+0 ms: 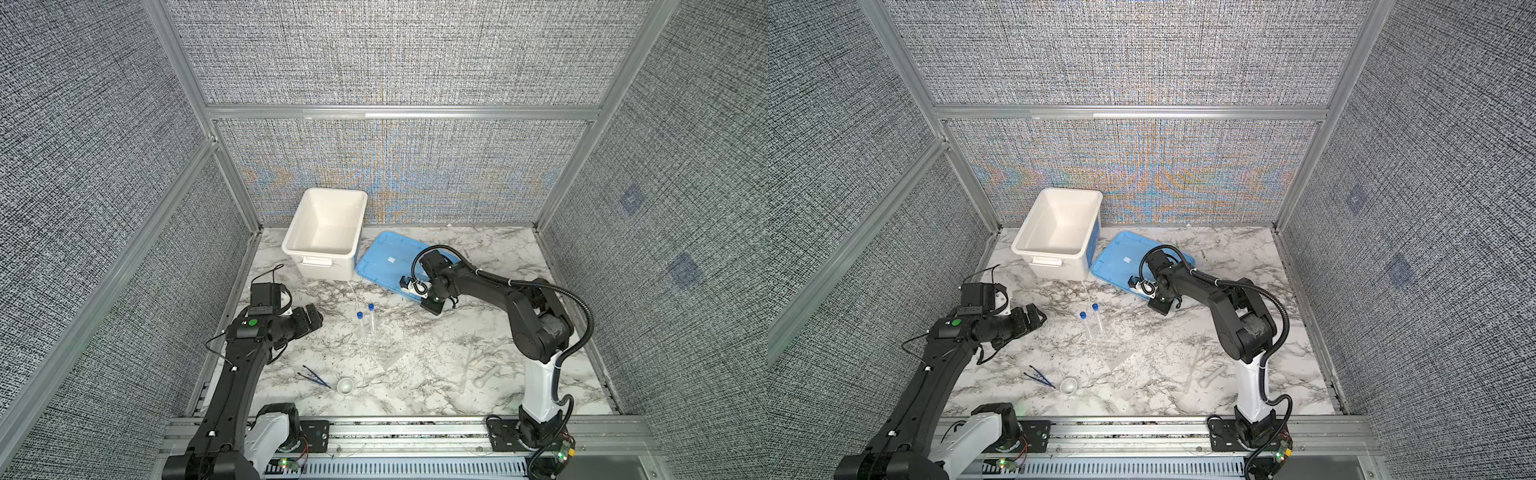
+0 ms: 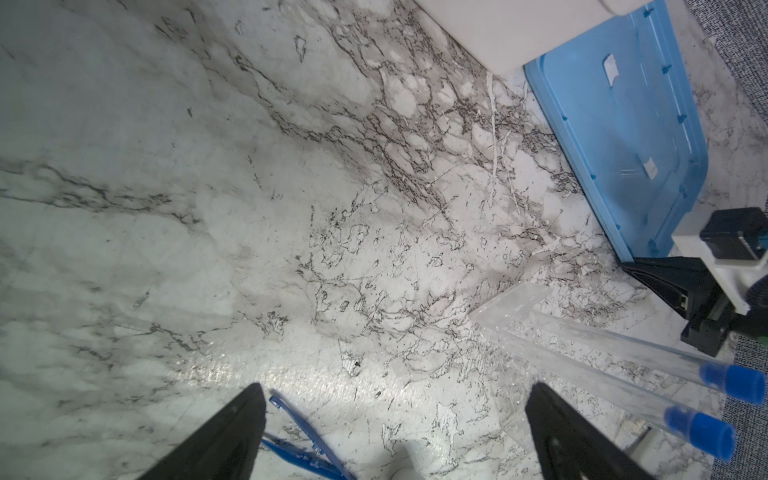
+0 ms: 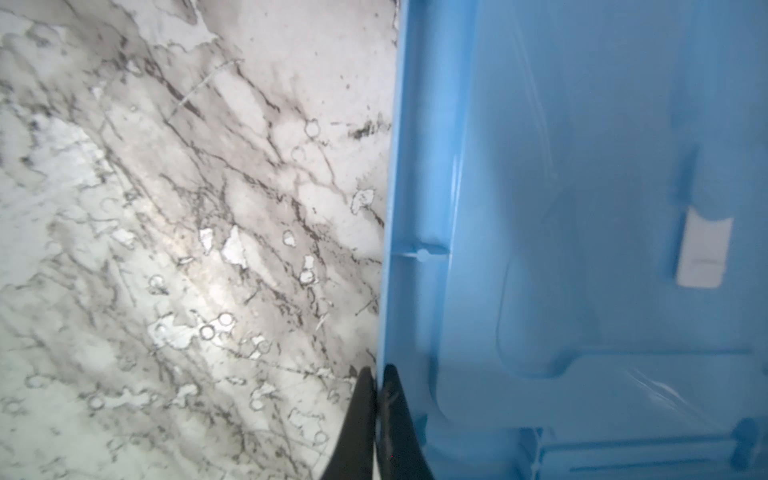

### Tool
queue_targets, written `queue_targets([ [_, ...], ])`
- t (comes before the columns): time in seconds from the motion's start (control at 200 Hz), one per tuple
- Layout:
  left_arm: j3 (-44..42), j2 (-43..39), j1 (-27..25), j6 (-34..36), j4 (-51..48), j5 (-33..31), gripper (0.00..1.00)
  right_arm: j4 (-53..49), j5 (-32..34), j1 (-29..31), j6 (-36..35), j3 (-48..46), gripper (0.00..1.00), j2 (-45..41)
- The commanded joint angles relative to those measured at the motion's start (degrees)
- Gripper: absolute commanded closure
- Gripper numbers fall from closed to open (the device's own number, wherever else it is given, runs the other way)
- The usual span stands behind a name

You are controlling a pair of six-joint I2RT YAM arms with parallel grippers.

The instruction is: Organize the chemistry lab equipment

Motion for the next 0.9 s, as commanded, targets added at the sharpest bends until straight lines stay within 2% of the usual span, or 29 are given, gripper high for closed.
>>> queue_targets([
  [0.0,0.0,0.2,-0.1,-0.3,0.4,-0.1,0.01,1.8,0.6,-0.2,-4.1,-0.1,0.95,0.0],
  [0.105,0.0,0.2,-0.1,-0.5,0.3,-0.2,0.01,2.3,1.7,-0.6,-1.6,-0.4,0.83,-0.8],
  [0.225,0.0,0.1,-0.4,-1.6,-0.1,0.7,0.01,5.1,0.2,-0.8,3.1,-3.6,0.76,-5.0],
  [0.375,-0.7,-0.9,-0.4,-4.3,0.2,4.1,0.01,7.9,1.5,-0.9,12.3,-8.2,0.67,-12.6],
  [0.405,-1.0,-1.2,-0.3,-5.1,0.4,4.6,0.01,7.6,1.4,-0.9,14.4,-8.8,0.56,-14.2],
  [0.44,-1.4,-1.5,-0.3,-5.9,0.9,5.2,0.01,6.7,0.6,-0.7,16.9,-9.5,0.53,-15.8],
  [0.465,-1.8,-1.7,-0.3,-6.5,1.3,5.5,0.01,5.9,-0.2,-0.3,18.7,-10.1,0.43,-17.6],
  [0.505,-2.4,-2.1,-0.4,-7.2,1.8,5.8,0.01,5.4,-0.8,0.4,22.1,-11.5,0.41,-20.0],
  [0.58,-2.9,-2.7,-0.3,-7.9,1.9,5.3,0.01,5.1,-1.7,3.5,27.7,-14.9,0.40,-24.6],
  [0.645,-2.5,-3.4,-0.4,-7.8,1.4,4.1,0.01,5.8,2.6,7.9,32.3,-18.7,0.39,-28.6],
  [0.73,-2.0,-4.2,-0.3,-7.1,1.0,1.6,0.01,6.7,2.4,12.5,38.6,-22.5,0.38,-33.0],
  [0.74,-2.0,-4.3,-0.3,-7.1,1.0,1.2,0.01,6.9,2.2,12.9,39.2,-22.8,0.34,-33.5],
  [0.765,-1.9,-4.5,-0.2,-6.9,0.9,0.3,0.01,7.4,1.7,14.4,40.0,-24.7,0.07,-34.6],
  [0.775,-1.8,-4.6,-0.3,-6.8,0.9,-0.2,0.01,7.6,1.7,15.1,40.3,-25.4,0.03,-34.9],
  [0.895,-0.6,-4.3,0.0,-5.6,-0.6,-4.5,0.01,10.2,5.2,22.9,45.3,-29.8,0.01,-37.4],
])
